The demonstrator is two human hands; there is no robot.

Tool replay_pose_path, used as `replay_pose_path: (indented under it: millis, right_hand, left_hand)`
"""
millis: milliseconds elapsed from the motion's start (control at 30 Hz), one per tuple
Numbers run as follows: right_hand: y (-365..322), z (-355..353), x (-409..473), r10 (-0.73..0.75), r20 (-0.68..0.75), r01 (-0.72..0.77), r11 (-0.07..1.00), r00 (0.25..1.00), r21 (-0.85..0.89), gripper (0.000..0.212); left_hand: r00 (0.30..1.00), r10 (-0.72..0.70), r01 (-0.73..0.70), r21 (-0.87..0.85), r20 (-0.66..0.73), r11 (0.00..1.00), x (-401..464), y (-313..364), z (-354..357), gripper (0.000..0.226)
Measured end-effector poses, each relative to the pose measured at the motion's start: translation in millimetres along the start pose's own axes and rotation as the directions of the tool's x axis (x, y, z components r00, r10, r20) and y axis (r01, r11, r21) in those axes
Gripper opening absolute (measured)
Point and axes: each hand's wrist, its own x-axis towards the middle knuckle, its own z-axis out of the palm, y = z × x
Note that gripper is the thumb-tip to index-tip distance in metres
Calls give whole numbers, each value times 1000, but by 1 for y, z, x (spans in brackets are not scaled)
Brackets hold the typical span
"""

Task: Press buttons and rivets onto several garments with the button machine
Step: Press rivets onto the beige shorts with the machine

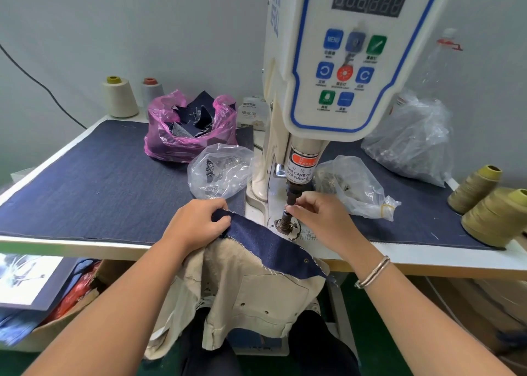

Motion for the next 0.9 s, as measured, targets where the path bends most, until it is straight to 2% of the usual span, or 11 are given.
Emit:
replay_pose_path:
  millis: [200,300,500,667,767,833,900]
  right_hand:
    - [-3,0,1,-86,-23,81,981,996,-174,40]
    - [-3,-1,0,-128,-19,119,959,992,-259,31]
    - [-2,-5,-2,-185,10,181,945,983,-271,10]
    - [2,-5,-4,-229,1,220,935,973,-277,12]
    - [4,-5,-15,-260,-128,226,947,957,-230,11]
    - [2,-2,-29,-279,-268,243,957,922,-161,11]
    - [-1,7,-46,-292,-282,274,956,914,-103,15]
  left_hand:
    - [1000,10,-10,-1,-9,1000,1,0,0,22]
    - [1000,12,-12,0,-14,1000,0,1,-1,24]
    - [1000,12,-12,0,-14,1000,0,2,-1,22]
    - [1000,6,-6,-18,8,1000,-1,3,-3,12]
    - [999,-6,7,-19,35,1000,-1,6,-6,8]
    - [997,-25,36,-147,79,988,-2,11,-11,8]
    - [984,-5,68,-348,178,935,-2,25,-22,10]
